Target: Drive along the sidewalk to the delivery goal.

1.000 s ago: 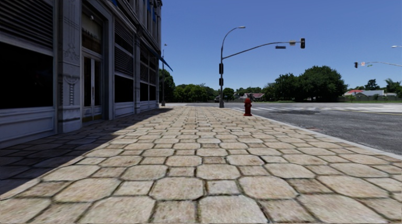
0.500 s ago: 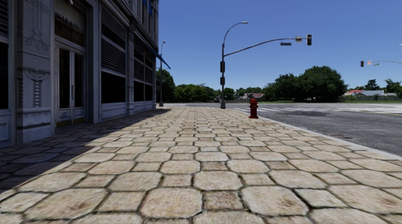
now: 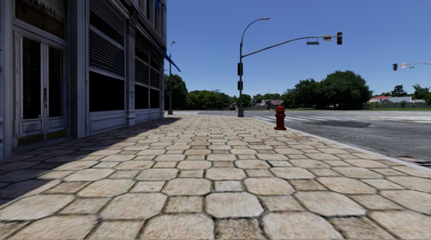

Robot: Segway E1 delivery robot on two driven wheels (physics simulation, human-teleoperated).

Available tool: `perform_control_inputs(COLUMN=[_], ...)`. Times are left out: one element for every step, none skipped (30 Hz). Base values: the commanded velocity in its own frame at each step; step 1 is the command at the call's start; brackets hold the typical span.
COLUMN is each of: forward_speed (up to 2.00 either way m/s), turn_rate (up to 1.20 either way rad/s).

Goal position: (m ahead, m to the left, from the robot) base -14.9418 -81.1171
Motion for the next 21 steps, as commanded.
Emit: perform_control_inputs(forward_speed=[2.00, 2.00, 2.00, 2.00, 2.00, 2.00, 2.00, 2.00, 2.00, 2.00, 2.00, 2.00, 2.00, 2.00, 2.00, 2.00, 2.00, 2.00, 2.00, 2.00, 2.00], turn_rate=[0.00, 0.00, 0.00, 0.00, 0.00, 0.00, 0.00, 0.00, 0.00, 0.00, 0.00, 0.00, 0.00, 0.00, 0.00, 0.00, 0.00, 0.00, 0.00, 0.00, 0.00])
